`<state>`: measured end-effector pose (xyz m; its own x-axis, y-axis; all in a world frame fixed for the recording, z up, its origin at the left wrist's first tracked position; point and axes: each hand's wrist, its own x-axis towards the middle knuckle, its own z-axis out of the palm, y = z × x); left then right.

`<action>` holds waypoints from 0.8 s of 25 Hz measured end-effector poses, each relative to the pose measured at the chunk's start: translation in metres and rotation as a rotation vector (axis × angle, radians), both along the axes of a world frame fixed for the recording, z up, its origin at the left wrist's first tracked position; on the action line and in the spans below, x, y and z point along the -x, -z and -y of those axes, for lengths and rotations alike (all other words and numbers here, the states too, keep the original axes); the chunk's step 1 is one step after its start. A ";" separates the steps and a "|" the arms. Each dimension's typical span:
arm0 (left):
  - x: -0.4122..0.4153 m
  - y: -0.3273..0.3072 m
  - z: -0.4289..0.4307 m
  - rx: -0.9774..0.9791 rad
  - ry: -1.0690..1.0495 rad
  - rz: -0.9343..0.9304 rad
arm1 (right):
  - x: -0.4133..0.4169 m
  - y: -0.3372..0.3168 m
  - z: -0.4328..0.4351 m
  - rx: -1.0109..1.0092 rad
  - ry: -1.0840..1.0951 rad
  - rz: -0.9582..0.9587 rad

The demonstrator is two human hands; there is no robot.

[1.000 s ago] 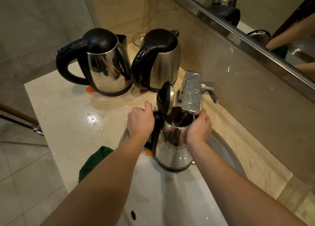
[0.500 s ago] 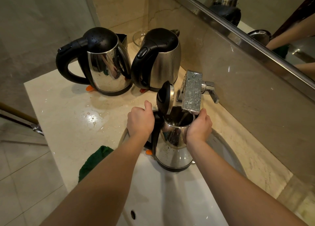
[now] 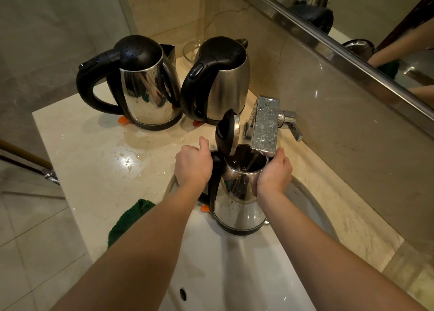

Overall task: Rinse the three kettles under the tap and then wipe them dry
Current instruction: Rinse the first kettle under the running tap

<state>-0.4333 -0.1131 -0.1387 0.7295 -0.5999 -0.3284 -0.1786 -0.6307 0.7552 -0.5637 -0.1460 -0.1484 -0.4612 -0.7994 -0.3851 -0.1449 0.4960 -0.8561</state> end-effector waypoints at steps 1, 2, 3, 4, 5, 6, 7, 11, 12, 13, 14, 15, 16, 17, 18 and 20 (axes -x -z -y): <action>0.000 0.000 0.000 0.001 -0.002 -0.001 | 0.000 -0.001 0.000 0.001 0.000 0.000; 0.000 0.000 0.001 0.001 -0.003 -0.004 | 0.000 -0.001 0.000 0.000 -0.001 -0.003; -0.001 0.000 0.001 0.002 -0.004 -0.008 | 0.000 -0.002 0.000 -0.001 -0.001 -0.006; -0.001 0.000 0.001 0.002 -0.004 -0.010 | 0.000 -0.001 0.000 -0.003 -0.001 -0.006; -0.001 0.000 0.001 0.002 -0.004 -0.009 | 0.000 -0.002 0.000 -0.004 0.001 -0.004; -0.001 0.000 0.001 0.003 -0.004 -0.009 | 0.000 -0.002 0.000 -0.005 0.003 -0.002; -0.001 0.000 0.001 0.004 -0.004 -0.009 | -0.001 -0.002 0.000 -0.005 0.002 -0.001; -0.001 0.001 0.001 0.003 -0.006 -0.014 | -0.001 -0.002 0.000 -0.002 0.003 0.002; -0.001 0.001 0.001 0.003 -0.004 -0.015 | -0.001 -0.002 0.000 -0.004 0.004 0.002; -0.001 0.001 0.002 0.004 -0.003 -0.015 | -0.001 -0.002 0.000 -0.007 0.005 0.001; -0.001 0.002 0.002 0.005 -0.001 -0.012 | -0.001 -0.002 0.000 -0.009 0.006 0.000; -0.001 0.002 0.002 0.006 0.000 -0.007 | -0.001 -0.002 0.000 -0.010 0.007 0.000; -0.001 0.002 0.002 0.005 0.003 -0.004 | -0.001 -0.002 0.000 -0.010 0.008 0.002; -0.001 0.002 0.002 0.004 0.007 -0.003 | -0.001 -0.002 0.000 -0.010 0.009 0.002; -0.001 0.002 0.002 0.004 0.010 -0.001 | 0.000 -0.001 0.001 -0.009 0.010 0.002; -0.001 0.002 0.002 0.004 0.011 0.003 | 0.000 -0.001 0.001 -0.004 0.005 0.006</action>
<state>-0.4326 -0.1153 -0.1405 0.7238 -0.6091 -0.3241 -0.1873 -0.6256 0.7573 -0.5636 -0.1467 -0.1479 -0.4634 -0.7953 -0.3908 -0.1374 0.5002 -0.8549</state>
